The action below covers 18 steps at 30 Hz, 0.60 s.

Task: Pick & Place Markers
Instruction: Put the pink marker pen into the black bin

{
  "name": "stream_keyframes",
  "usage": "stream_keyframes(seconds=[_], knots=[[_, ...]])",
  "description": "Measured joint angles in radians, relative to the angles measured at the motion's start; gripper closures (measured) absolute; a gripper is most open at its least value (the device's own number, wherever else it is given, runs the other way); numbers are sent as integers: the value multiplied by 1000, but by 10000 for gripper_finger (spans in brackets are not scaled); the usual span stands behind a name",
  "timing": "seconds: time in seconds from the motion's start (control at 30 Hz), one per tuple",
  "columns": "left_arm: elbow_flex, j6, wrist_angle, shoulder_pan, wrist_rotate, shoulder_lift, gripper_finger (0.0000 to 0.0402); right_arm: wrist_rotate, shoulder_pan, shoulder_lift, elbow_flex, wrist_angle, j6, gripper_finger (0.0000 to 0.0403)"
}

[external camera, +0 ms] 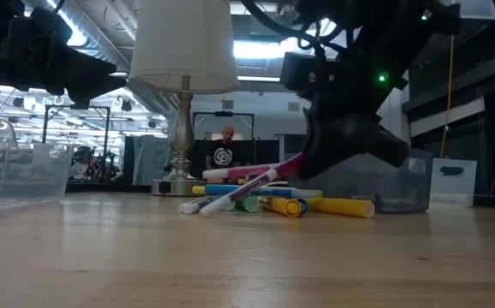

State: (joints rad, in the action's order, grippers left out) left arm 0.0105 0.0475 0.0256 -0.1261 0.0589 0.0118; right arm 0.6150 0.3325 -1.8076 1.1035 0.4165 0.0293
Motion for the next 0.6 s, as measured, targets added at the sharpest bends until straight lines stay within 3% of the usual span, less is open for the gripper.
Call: stream_keyframes(seconds=[0.37, 0.6], knots=[[0, 0, 0, 0, 0, 0, 160, 312, 63, 0, 13, 31, -30, 361], [0, 1, 0, 0, 0, 0, 160, 344, 66, 0, 13, 26, -98, 361]])
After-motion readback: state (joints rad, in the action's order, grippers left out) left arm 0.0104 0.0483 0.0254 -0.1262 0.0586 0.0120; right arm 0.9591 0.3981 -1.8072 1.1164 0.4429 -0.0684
